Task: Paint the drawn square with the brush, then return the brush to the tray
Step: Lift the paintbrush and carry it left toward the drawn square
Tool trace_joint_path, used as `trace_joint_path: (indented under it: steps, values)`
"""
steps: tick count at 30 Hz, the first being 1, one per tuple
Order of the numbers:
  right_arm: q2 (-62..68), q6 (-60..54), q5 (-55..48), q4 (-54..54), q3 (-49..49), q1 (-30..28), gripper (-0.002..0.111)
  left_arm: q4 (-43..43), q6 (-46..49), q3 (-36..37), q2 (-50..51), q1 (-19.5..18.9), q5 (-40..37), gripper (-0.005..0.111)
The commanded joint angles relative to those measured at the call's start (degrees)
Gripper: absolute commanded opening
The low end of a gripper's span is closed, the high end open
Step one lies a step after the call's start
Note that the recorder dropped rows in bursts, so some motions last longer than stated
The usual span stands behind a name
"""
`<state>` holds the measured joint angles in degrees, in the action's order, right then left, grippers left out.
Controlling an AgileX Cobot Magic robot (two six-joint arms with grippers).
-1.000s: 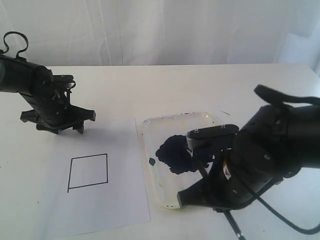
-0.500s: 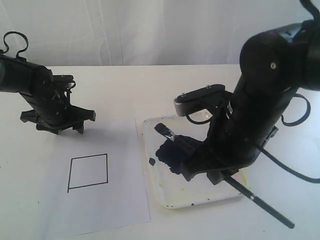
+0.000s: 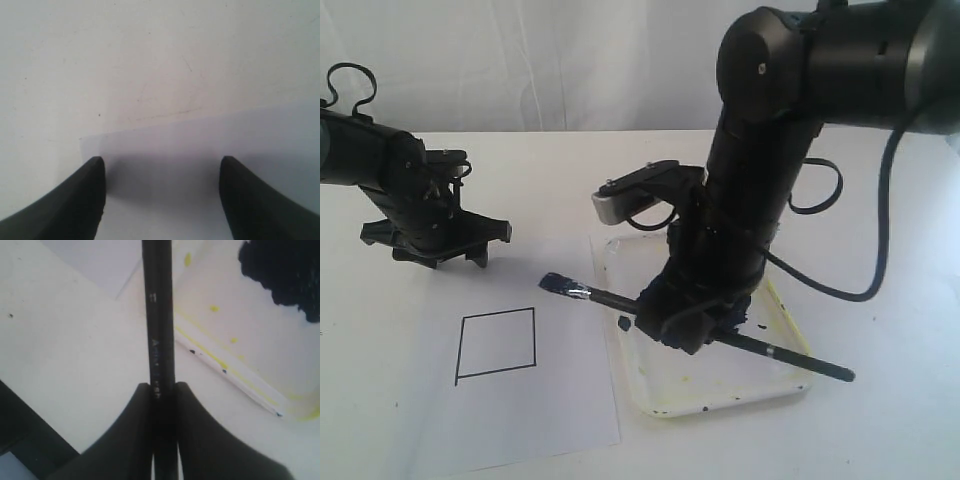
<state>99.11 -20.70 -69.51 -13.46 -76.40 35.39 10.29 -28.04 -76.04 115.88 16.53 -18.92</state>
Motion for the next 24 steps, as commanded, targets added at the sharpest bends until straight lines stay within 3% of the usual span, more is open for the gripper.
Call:
trace_joint_path:
  steps: [1,24]
  values:
    - [2.24,-2.64,-0.45,-2.16,-2.85,0.00,0.000,-0.17,-0.25,0.37,0.75,0.14,-3.34,0.068]
    - [13.07,-3.08,-0.45,-4.84,-10.39,5.67,0.000,0.54,-0.25,0.37,0.75,0.14,-3.40,0.068]
